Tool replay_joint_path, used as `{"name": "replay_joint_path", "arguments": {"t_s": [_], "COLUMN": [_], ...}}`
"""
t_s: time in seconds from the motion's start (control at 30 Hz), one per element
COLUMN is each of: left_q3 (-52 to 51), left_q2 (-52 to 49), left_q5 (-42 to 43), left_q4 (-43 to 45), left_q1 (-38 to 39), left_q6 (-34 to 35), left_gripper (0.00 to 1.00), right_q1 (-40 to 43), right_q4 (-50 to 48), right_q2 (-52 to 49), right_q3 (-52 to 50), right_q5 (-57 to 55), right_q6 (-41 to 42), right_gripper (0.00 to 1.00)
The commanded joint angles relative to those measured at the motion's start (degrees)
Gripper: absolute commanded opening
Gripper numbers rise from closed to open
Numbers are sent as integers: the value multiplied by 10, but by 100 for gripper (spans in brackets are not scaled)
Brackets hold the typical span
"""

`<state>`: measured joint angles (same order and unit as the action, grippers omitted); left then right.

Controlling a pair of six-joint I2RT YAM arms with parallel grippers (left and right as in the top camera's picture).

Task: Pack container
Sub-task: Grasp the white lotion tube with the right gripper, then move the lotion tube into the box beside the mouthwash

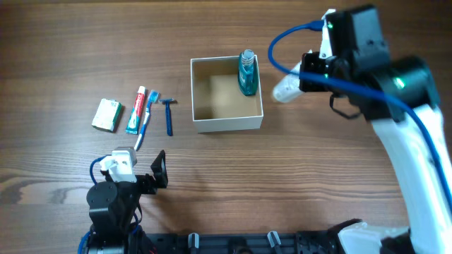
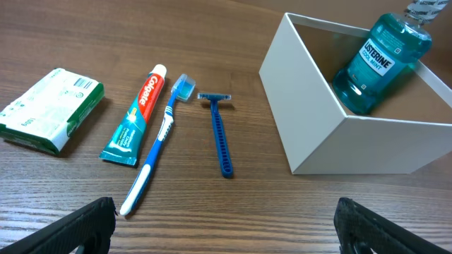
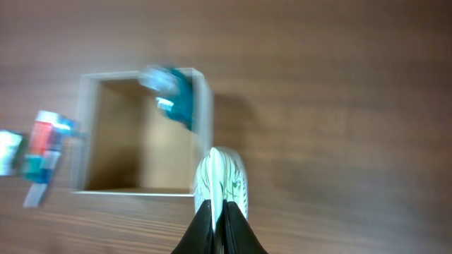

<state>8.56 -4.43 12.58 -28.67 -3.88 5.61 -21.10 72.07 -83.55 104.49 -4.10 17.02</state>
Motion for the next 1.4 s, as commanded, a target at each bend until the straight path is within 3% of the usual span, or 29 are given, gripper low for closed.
{"name": "replay_joint_path", "arguments": {"t_s": [0.0,0.47,0.77,1.37], "left_q3": [-4,-4,-4,-4], "left_q2": [5,5,5,5], "left_q5": [15,15,15,15], "left_q4": [0,0,0,0], "left_q1": [-4,-4,-4,-4], "left_q6": [-7,-7,-7,-7], "left_gripper": [100,100,100,100], "right_q1": [-40,-61,-61,-64], "right_q4": [-3,-55,-81,-67], "right_q2": [21,-80,-84,-103], "right_q3": [21,21,21,19], "right_q5": [-6,6,47,23], "right_q6": [30,54,54,44], "right_gripper": [4,4,5,4]}}
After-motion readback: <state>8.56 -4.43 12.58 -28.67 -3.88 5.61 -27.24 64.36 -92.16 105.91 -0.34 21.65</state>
